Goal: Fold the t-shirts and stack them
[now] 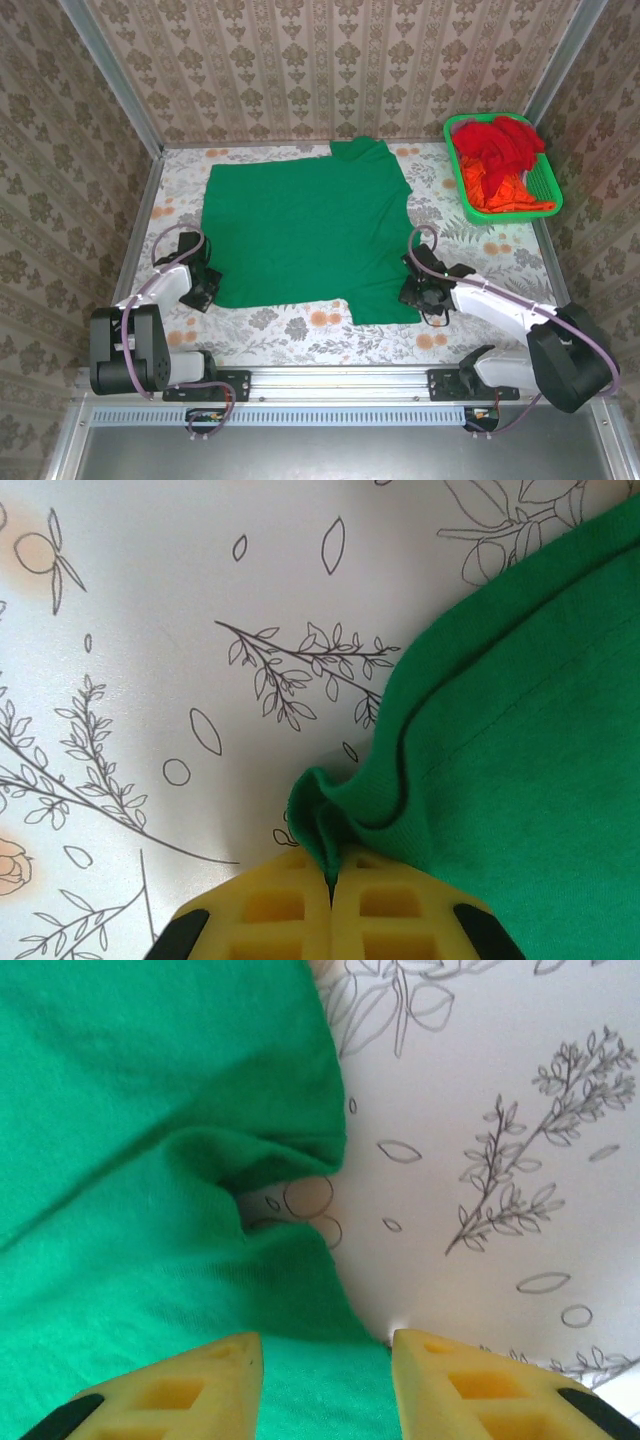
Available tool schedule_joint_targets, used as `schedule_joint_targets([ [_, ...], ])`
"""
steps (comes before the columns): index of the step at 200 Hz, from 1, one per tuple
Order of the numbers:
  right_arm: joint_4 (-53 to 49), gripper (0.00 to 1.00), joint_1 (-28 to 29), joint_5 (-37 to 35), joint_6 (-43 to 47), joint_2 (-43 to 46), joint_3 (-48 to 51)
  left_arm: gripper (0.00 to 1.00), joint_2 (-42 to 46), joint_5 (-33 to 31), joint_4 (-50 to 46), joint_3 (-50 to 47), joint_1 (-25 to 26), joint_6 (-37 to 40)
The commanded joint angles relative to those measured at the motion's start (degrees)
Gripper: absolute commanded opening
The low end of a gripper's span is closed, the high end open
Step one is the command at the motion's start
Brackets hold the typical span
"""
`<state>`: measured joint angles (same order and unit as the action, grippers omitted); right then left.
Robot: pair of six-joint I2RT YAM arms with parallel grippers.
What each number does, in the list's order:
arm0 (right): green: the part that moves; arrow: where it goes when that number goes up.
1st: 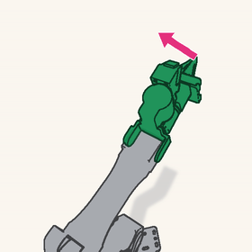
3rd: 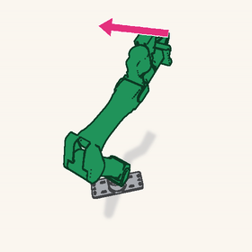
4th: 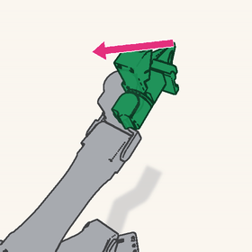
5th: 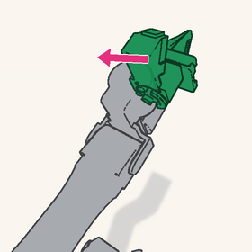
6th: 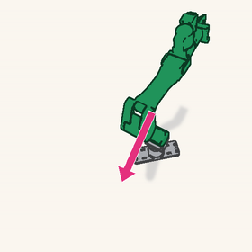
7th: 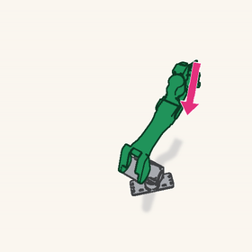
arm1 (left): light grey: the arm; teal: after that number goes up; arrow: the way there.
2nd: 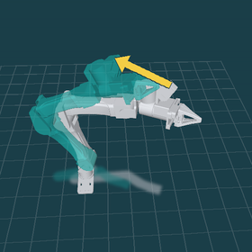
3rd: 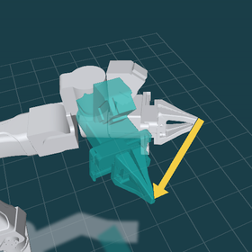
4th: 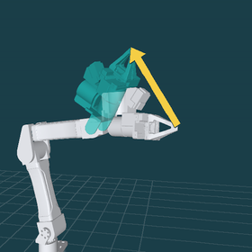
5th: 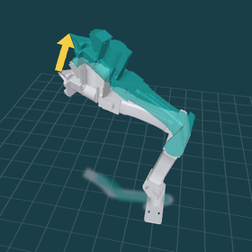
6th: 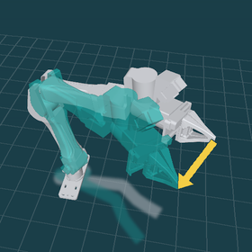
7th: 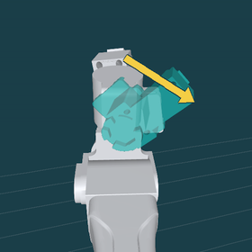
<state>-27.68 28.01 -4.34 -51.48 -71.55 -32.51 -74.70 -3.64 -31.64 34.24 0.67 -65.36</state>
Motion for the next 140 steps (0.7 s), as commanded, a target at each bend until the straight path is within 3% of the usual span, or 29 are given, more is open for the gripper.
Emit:
schedule_joint_targets([
  [1, 2.6, 0.39, 0.3, -1.5, -1.1, -2.0, -1.9, 0.00, 0.8, 0.9, -0.1, -1.2, -0.2, 0.8],
  [54, 2.4, 0.31, 0.4, 2.0, -2.8, -4.7, -0.6, 0.00, 1.2, 1.0, -0.1, -1.4, -0.2, 0.8],
  [85, 0.5, 0.00, 0.4, 1.7, -2.7, -3.9, -0.2, 0.00, 1.2, 1.0, 0.1, -1.5, -0.1, 0.7],
  [140, -7.7, 0.00, 0.8, -4.3, -6.0, 7.9, -2.5, 0.00, 5.4, 1.4, -2.5, -0.6, -0.2, 0.1],
])
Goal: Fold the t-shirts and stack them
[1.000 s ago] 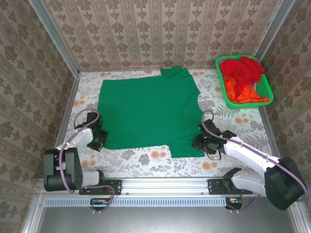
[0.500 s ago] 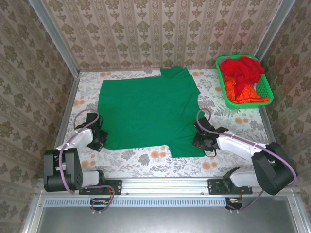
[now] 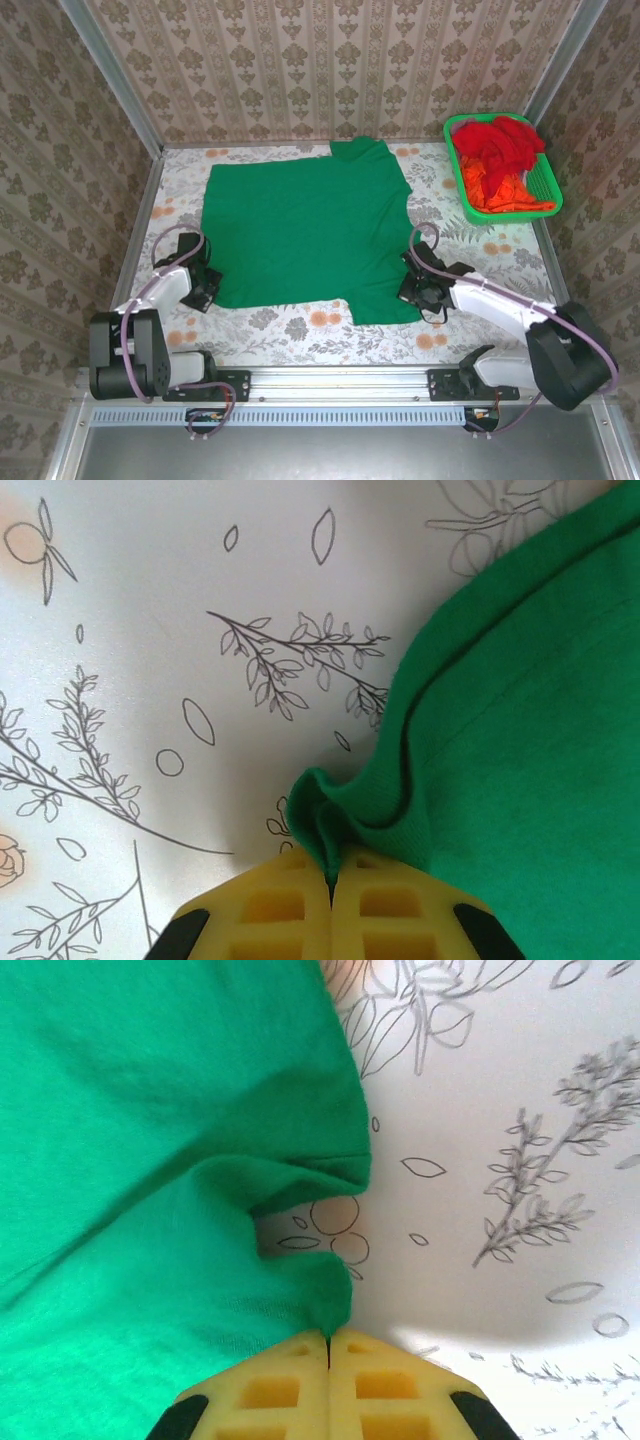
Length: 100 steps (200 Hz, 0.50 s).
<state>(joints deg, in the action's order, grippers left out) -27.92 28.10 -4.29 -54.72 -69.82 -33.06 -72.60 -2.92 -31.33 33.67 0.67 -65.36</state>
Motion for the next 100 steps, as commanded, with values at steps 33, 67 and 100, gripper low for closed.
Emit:
schedule_joint_targets([
  [33, -11.6, 0.00, 1.1, -8.2, -3.2, 13.8, -6.1, 0.00, 7.3, 0.5, -5.2, 2.1, -0.1, 0.2],
  [67, -10.9, 0.00, 1.1, -8.4, -0.5, 12.7, -12.9, 0.00, 7.9, 0.6, -7.0, 5.4, -0.2, 0.6],
  [100, -9.9, 0.00, 0.9, -10.1, 1.3, 7.3, -20.2, 0.00, 6.9, 1.9, -7.3, 7.9, -0.7, 0.0],
])
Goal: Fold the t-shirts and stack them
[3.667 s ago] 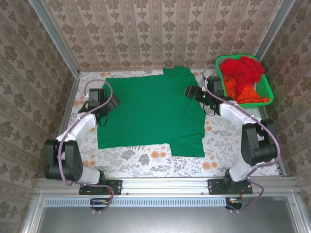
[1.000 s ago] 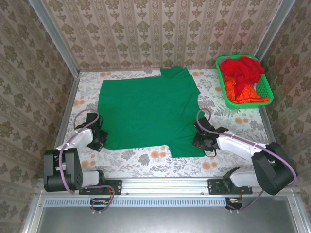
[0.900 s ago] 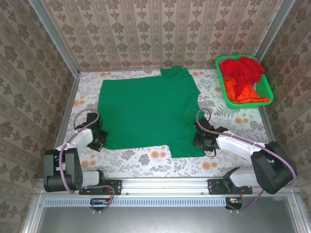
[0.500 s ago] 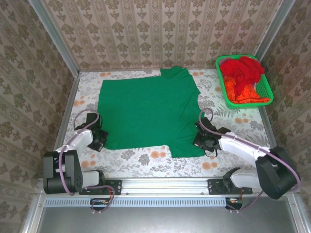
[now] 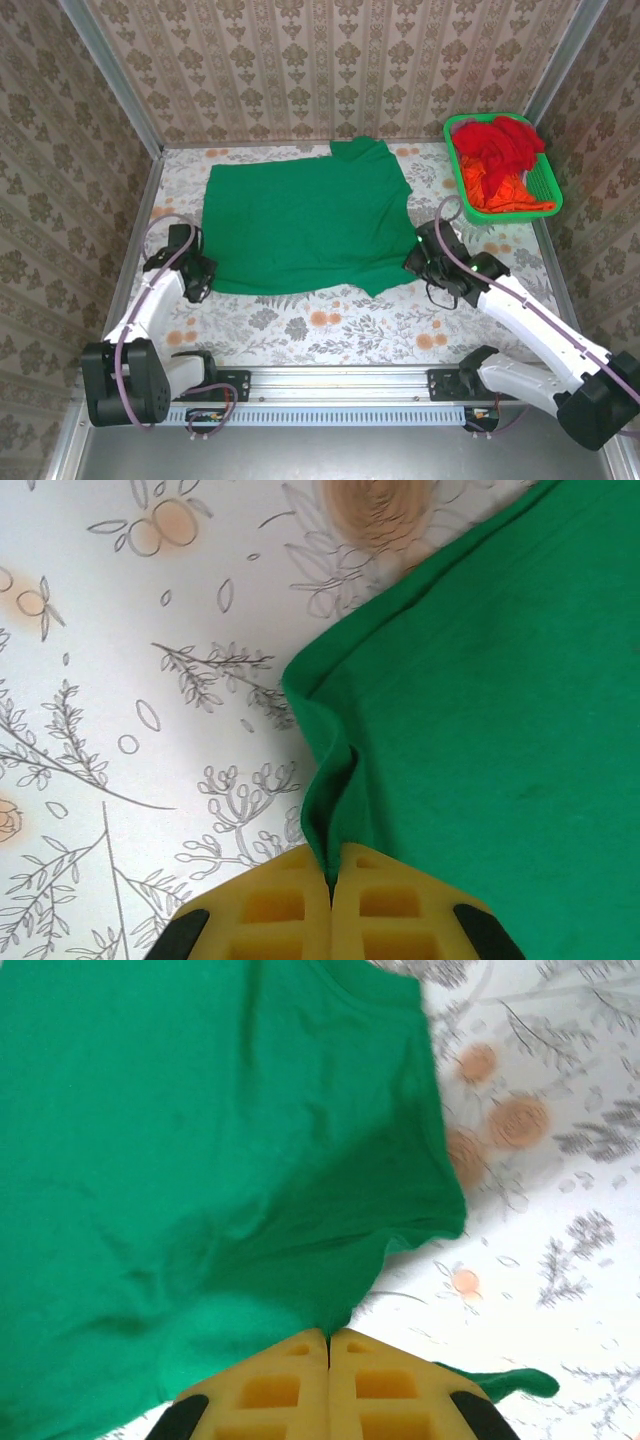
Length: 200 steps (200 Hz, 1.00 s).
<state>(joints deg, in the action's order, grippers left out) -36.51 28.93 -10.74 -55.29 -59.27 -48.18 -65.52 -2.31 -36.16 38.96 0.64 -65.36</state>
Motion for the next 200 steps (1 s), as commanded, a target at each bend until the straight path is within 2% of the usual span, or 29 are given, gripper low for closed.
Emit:
schedule_joint_targets([
  [1, -1.3, 0.00, 0.1, -3.8, 1.9, -3.5, -5.3, 0.00, -0.2, 1.4, -2.4, 2.7, -0.6, 0.0],
  [30, -1.0, 0.00, -0.6, -5.0, 2.8, -10.3, -11.4, 0.00, -2.5, 1.9, -0.3, 4.8, -1.7, 0.1],
  [106, -2.5, 0.00, -2.9, -5.8, 5.0, -29.8, -25.3, 0.00, -17.5, 3.8, 2.0, 16.6, -4.3, 3.1],
  [153, -1.5, 0.00, -5.7, -4.8, 7.5, -36.3, -30.2, 0.00, -23.7, 5.9, 2.5, 20.8, -5.1, 3.5],
  [200, -0.5, 0.00, -8.0, -2.3, 10.0, -40.0, -34.0, 0.00, -25.5, 6.3, 2.6, 22.9, -5.0, 3.9],
])
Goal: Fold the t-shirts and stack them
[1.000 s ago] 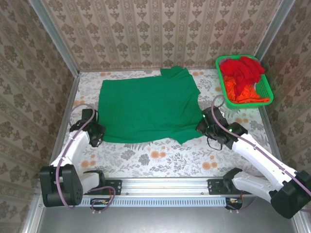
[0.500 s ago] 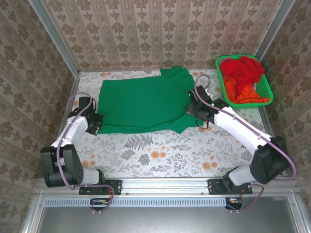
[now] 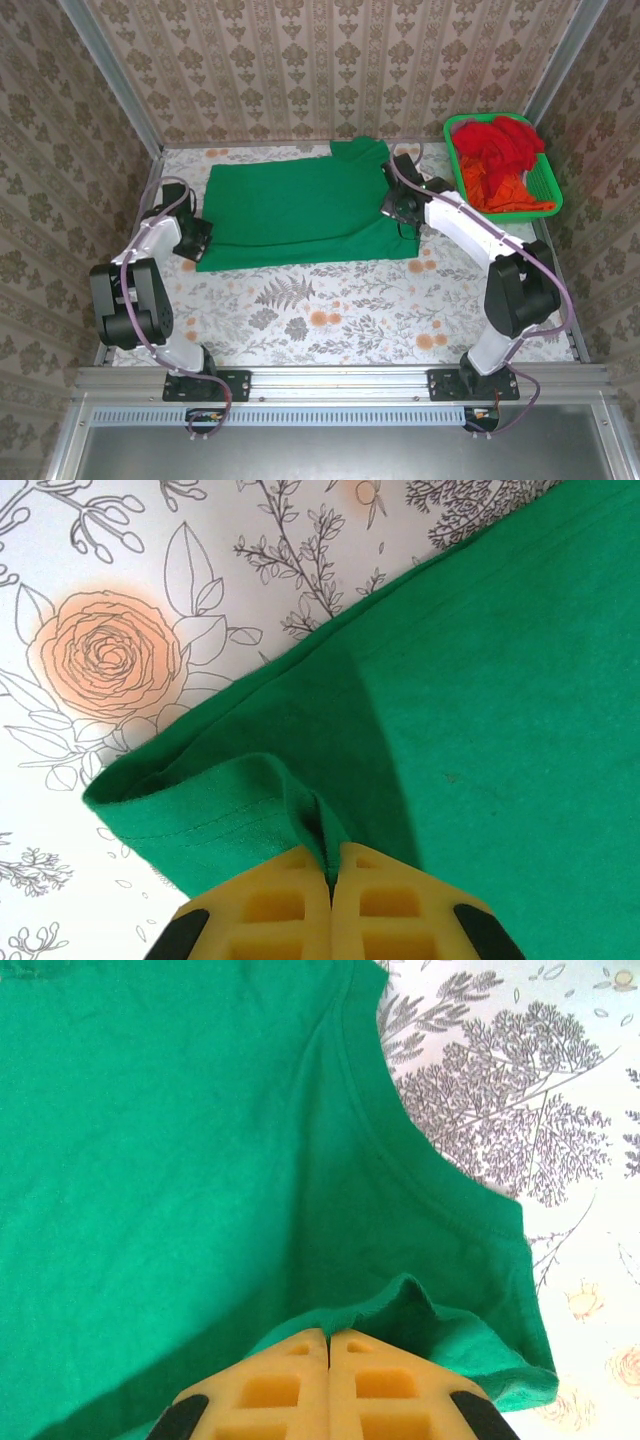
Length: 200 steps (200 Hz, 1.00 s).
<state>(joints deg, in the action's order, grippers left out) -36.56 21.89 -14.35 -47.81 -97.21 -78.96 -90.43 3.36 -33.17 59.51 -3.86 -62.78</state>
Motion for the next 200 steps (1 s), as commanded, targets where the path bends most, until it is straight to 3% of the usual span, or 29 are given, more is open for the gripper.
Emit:
schedule_joint_targets([
  [1, -0.5, 0.00, -1.0, 1.4, 2.6, -2.2, -3.4, 0.00, -0.6, 0.6, -0.5, 2.4, -0.5, 1.3],
  [200, -3.5, 0.00, -4.8, 3.5, 10.8, -17.1, -21.8, 0.00, -8.9, -1.1, -2.2, 12.6, -1.2, 3.5],
])
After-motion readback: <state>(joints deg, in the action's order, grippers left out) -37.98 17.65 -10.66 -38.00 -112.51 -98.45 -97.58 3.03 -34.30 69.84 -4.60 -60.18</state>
